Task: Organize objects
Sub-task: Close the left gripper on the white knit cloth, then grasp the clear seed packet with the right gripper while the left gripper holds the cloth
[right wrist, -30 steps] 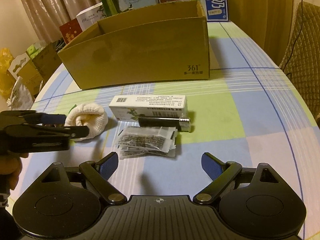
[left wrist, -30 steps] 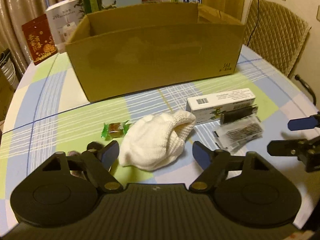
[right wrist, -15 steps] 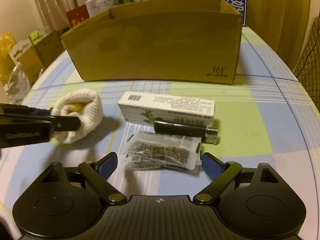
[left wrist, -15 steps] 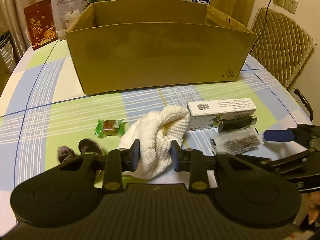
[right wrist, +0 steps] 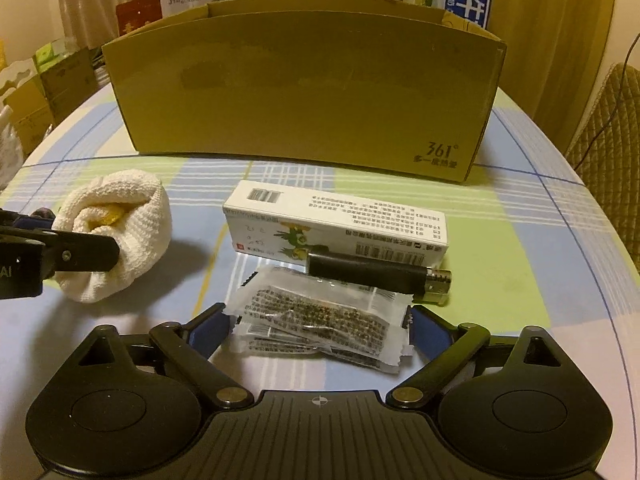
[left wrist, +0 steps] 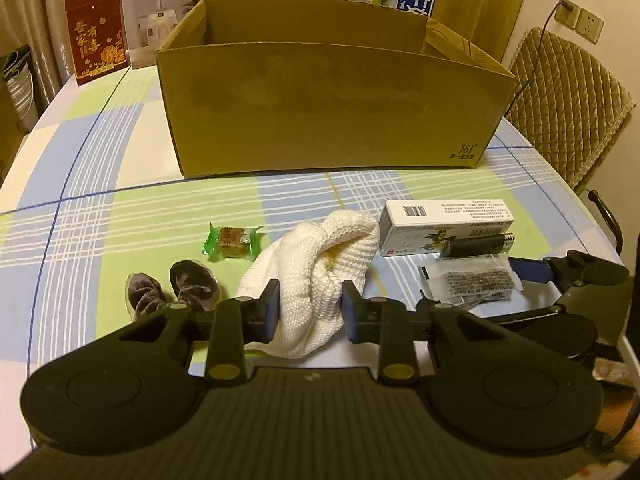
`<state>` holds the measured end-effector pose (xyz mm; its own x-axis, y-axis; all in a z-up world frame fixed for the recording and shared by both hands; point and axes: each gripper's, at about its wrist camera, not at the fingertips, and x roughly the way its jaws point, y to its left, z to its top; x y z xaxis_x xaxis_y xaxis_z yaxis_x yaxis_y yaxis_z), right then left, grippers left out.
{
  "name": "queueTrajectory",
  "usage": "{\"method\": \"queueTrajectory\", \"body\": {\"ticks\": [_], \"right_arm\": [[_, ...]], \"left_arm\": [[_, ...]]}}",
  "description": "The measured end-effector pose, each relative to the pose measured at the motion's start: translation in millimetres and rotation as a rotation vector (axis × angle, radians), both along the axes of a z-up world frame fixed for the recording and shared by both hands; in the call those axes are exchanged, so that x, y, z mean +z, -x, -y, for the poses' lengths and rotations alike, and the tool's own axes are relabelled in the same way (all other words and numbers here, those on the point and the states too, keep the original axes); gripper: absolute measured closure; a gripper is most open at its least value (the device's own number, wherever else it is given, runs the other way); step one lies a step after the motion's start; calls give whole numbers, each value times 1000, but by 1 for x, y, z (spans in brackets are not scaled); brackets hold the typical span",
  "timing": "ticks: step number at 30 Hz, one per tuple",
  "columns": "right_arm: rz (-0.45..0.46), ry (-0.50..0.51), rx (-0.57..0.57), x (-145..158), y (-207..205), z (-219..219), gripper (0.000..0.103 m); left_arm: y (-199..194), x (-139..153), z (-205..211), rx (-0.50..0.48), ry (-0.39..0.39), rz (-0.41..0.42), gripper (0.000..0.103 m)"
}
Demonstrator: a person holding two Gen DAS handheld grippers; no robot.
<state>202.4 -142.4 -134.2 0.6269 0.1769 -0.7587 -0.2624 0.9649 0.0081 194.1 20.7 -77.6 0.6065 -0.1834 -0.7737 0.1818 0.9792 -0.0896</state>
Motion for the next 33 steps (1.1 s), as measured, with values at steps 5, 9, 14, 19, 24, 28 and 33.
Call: {"method": "queueTrajectory", "body": {"ticks": [5, 9, 14, 19, 24, 28, 33], "right_arm": [[11, -5, 12, 3, 7, 3, 30], [1, -17, 3, 5, 15, 13, 32], [8, -30, -14, 11, 26, 25, 32], [41, -47, -21, 25, 34, 33, 32], [68, -67, -26, 42, 41, 37, 32], [82, -85, -28, 55, 46, 40, 32], [94, -103, -30, 68, 51, 44, 32]], "left_arm": [[2, 0, 0, 3, 1, 2, 77], [5, 1, 1, 5, 2, 4, 76], [9, 4, 1, 12, 10, 6, 77], [15, 10, 3, 18, 15, 13, 76], [22, 21, 7, 24, 24, 33, 76], [28, 31, 9, 27, 25, 49, 77], [37, 43, 10, 35, 30, 65, 76]]}}
